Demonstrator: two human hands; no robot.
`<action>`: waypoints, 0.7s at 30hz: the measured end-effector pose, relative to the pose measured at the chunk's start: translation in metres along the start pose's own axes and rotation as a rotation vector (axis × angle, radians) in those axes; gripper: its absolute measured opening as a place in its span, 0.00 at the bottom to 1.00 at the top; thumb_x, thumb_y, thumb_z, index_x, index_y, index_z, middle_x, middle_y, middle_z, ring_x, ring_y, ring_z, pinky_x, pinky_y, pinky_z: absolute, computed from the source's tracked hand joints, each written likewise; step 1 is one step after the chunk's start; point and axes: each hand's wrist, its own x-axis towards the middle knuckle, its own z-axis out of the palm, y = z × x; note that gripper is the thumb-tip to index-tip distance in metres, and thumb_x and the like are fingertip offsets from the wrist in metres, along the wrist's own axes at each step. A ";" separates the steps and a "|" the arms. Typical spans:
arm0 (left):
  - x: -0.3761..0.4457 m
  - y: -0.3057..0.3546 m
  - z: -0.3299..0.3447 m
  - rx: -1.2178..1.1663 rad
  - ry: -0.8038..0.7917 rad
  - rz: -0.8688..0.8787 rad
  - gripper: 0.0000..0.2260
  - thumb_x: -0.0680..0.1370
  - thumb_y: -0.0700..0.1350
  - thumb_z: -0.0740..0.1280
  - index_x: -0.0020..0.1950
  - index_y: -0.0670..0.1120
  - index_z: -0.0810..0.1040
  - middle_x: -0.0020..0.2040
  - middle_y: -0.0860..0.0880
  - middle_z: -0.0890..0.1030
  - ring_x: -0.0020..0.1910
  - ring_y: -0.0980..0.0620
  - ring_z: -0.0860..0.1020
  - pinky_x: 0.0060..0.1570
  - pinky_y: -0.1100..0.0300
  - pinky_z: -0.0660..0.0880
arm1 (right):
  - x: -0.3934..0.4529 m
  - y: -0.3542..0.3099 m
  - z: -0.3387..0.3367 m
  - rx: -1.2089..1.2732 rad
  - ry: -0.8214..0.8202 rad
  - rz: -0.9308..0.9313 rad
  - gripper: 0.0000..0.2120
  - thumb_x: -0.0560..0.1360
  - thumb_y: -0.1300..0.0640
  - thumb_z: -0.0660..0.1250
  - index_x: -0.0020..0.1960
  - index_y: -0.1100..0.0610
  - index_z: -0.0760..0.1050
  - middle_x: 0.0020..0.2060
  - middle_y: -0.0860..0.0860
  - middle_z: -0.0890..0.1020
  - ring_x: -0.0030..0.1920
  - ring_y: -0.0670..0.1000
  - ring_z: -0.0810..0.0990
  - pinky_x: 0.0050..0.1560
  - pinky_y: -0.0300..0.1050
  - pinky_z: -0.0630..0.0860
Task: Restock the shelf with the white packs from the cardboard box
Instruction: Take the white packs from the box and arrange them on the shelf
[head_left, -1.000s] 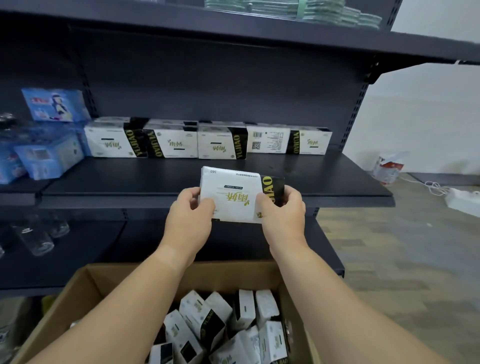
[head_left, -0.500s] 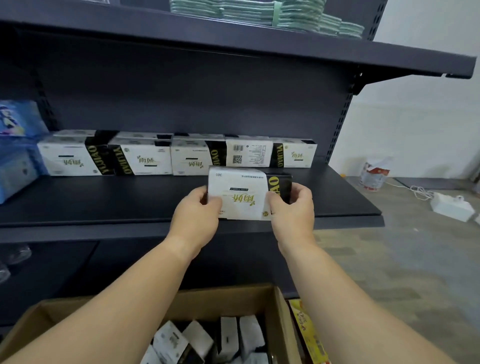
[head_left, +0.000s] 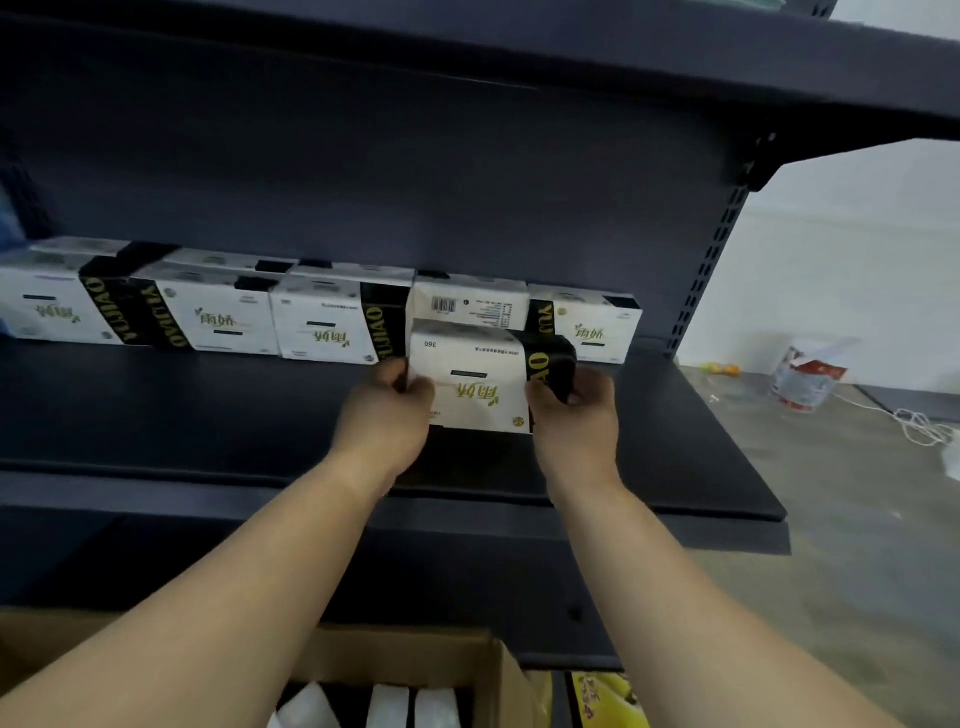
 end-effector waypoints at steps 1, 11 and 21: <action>0.004 0.000 0.003 0.003 0.004 0.004 0.05 0.81 0.46 0.62 0.51 0.53 0.76 0.43 0.58 0.79 0.41 0.59 0.76 0.34 0.63 0.70 | 0.005 0.002 0.001 -0.009 -0.005 -0.005 0.10 0.75 0.59 0.70 0.48 0.46 0.71 0.53 0.50 0.79 0.47 0.43 0.78 0.43 0.38 0.72; 0.047 -0.012 0.018 0.021 0.028 -0.003 0.07 0.81 0.45 0.63 0.59 0.52 0.76 0.43 0.58 0.77 0.41 0.61 0.74 0.36 0.66 0.70 | 0.039 0.014 0.018 -0.027 -0.051 0.103 0.12 0.75 0.56 0.68 0.57 0.49 0.72 0.49 0.46 0.80 0.46 0.45 0.80 0.37 0.39 0.73; 0.079 -0.014 0.023 0.112 0.074 -0.035 0.06 0.81 0.45 0.63 0.44 0.49 0.71 0.38 0.57 0.73 0.36 0.61 0.71 0.33 0.66 0.67 | 0.059 0.013 0.037 -0.014 -0.085 0.099 0.05 0.75 0.60 0.66 0.50 0.54 0.73 0.41 0.52 0.78 0.33 0.47 0.73 0.22 0.34 0.67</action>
